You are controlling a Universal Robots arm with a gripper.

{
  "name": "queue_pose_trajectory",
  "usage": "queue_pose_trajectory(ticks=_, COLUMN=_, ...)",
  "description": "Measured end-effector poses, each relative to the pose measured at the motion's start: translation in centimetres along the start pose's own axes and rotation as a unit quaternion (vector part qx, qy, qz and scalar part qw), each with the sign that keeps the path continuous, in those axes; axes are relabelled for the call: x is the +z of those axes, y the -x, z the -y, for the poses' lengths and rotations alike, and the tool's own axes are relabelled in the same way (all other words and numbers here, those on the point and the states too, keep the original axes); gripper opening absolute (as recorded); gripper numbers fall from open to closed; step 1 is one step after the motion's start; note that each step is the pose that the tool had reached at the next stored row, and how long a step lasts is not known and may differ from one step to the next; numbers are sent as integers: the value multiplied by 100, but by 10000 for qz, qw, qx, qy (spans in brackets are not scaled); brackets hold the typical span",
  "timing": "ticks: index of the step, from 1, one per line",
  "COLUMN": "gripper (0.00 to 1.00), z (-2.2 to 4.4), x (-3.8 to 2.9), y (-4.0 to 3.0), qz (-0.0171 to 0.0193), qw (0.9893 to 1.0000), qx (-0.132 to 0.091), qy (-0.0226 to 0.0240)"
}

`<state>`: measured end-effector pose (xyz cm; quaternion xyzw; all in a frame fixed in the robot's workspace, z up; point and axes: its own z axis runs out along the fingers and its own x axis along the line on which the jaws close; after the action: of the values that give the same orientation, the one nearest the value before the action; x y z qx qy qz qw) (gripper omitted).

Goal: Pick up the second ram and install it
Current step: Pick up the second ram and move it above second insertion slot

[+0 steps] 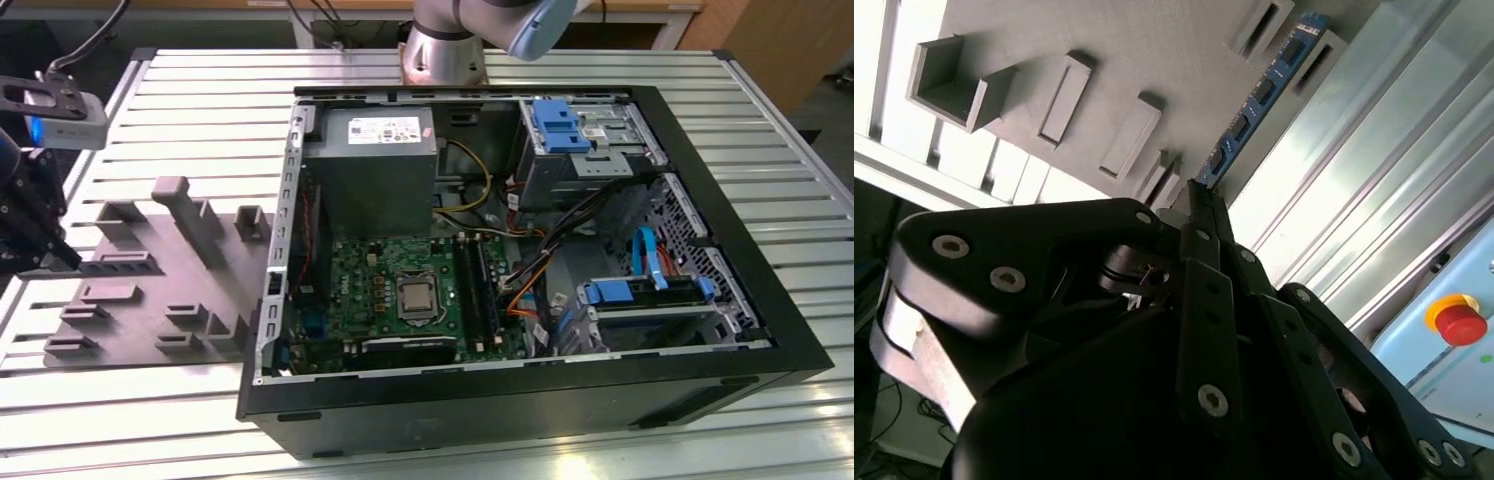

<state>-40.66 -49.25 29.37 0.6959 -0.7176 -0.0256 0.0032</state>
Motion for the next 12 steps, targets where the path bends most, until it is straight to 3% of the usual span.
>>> queue_pose_trajectory(ticks=12, gripper=11, z=-6, x=-164, y=6, qz=0, qw=10000, qx=-1, qy=0)
